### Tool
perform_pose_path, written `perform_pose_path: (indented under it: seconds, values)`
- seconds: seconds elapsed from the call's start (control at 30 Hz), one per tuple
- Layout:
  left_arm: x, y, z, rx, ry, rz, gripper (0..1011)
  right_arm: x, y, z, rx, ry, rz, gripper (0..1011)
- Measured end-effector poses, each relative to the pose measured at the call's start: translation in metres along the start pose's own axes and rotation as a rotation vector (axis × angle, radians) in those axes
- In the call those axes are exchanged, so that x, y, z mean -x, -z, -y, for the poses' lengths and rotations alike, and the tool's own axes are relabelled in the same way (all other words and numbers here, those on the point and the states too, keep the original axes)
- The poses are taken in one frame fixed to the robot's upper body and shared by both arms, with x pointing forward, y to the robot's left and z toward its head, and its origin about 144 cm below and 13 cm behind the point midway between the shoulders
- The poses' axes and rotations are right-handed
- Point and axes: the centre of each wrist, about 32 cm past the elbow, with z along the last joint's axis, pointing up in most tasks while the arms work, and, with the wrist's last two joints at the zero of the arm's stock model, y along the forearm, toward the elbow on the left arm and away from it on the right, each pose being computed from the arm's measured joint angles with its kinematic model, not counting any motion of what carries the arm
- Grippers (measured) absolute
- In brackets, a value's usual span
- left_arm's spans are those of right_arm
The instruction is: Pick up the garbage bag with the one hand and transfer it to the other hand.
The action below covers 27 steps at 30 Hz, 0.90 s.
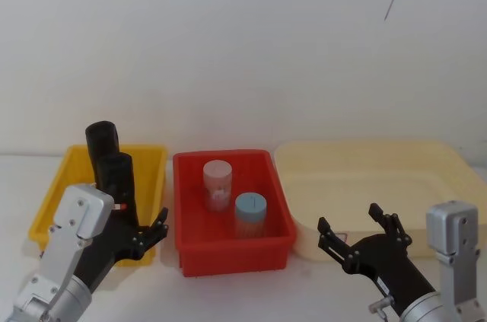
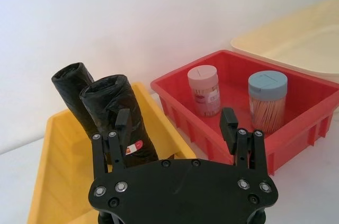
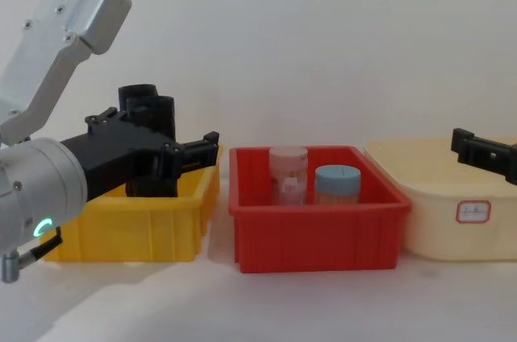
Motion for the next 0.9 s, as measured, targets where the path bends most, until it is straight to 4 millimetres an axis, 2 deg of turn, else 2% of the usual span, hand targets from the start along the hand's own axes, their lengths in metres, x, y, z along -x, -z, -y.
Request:
perform_pose_path:
  seconds: [0.9]
  values:
    - [0.0009,-0.0019,-0.004,0.013,-0.013,0.003,1001,0.0,0.0,0.0,0.0,0.0,0.0,1001]
